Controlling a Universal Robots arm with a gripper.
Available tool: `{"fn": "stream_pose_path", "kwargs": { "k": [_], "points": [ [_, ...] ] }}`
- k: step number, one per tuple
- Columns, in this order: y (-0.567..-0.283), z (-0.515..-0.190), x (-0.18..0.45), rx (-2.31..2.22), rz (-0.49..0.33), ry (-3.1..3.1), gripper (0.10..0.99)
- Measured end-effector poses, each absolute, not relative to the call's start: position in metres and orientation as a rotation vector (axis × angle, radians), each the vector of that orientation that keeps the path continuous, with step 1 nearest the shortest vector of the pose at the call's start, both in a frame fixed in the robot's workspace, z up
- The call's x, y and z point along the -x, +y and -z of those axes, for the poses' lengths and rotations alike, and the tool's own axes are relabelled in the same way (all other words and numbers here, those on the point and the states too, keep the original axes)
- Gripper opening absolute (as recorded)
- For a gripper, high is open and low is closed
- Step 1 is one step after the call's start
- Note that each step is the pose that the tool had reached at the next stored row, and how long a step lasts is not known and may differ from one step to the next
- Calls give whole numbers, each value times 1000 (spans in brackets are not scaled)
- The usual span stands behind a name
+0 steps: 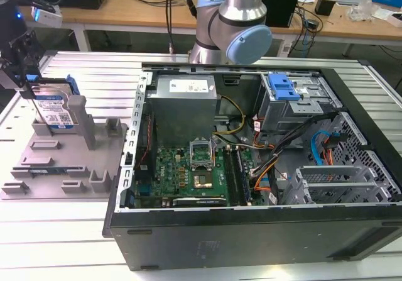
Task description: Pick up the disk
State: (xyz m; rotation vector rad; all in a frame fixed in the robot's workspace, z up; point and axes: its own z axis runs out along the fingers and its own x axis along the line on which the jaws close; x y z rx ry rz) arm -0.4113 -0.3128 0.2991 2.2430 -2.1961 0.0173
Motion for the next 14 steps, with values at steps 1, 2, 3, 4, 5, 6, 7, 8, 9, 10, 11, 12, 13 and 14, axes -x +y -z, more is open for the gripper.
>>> {"fn": "stream_pose_path", "kwargs": {
  "k": [1, 2, 3, 4, 5, 6, 7, 8, 9, 10, 11, 12, 13, 14],
  "points": [
    [-313, -299, 411, -2242, -17, -2197, 557],
    [-313, -298, 411, -2240, -17, -2200, 557],
    [-313, -298, 411, -2238, -17, -2201, 557],
    [-313, -298, 411, -2236, -17, -2203, 557],
    [-313, -298, 411, -2235, -17, -2205, 557],
    [-313, -298, 411, -2233, -17, -2206, 557],
    [-313, -297, 411, -2231, -17, -2208, 557],
    [-313, -297, 411, -2229, -17, -2210, 545],
    [-314, -297, 411, -2228, -17, -2212, 545],
    [-314, -297, 411, -2226, -17, -2213, 478],
    [-314, -297, 411, -2224, -17, -2215, 408],
    [-314, -297, 411, -2222, -17, -2217, 408],
    [-314, -296, 411, -2220, -17, -2219, 408],
    [-314, -296, 411, -2219, -17, -2220, 408]
  ]
}}
